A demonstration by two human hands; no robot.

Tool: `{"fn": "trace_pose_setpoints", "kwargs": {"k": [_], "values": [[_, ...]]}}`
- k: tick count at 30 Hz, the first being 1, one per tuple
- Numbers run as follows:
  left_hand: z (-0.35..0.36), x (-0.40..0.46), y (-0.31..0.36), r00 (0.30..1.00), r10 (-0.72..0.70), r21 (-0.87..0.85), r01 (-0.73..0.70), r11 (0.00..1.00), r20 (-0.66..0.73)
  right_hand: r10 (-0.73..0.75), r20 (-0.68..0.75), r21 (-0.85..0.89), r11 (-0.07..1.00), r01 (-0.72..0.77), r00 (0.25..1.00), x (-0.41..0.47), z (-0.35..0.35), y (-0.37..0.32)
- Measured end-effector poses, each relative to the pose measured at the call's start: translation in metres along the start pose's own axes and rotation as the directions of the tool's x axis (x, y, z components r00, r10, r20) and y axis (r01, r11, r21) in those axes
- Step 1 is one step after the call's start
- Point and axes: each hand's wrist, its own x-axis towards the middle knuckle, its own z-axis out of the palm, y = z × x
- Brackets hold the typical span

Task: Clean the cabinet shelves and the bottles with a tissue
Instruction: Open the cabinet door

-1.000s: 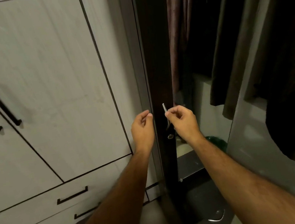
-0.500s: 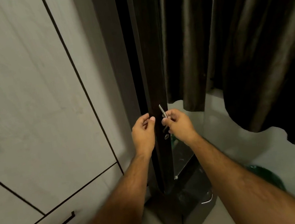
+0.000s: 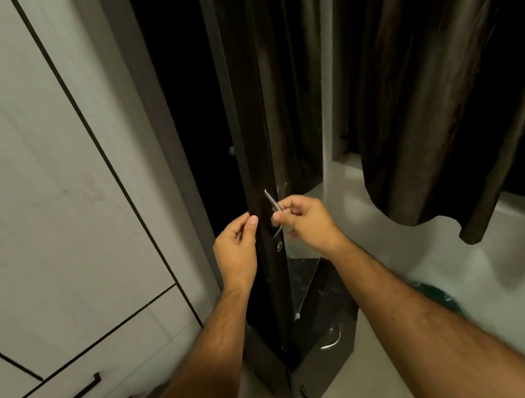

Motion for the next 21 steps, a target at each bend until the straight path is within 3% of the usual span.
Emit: {"fn": "trace_pose_setpoints", "kwargs": {"k": [10, 21], "values": [[0.055, -0.059, 0.018, 1.000, -0.026, -0.030, 0.027, 0.999, 0.007, -0.035, 0.180, 0.097, 0.995, 0.017, 0.983, -0.023, -0.085, 0.014], [0.123, -0.099, 0.048, 0.975, 0.020, 0.026, -0.026, 0.999, 0.221, -0.045, 0.129, 0.218, 0.976, 0.016, 0.991, -0.044, -0.178, 0.034]]}}
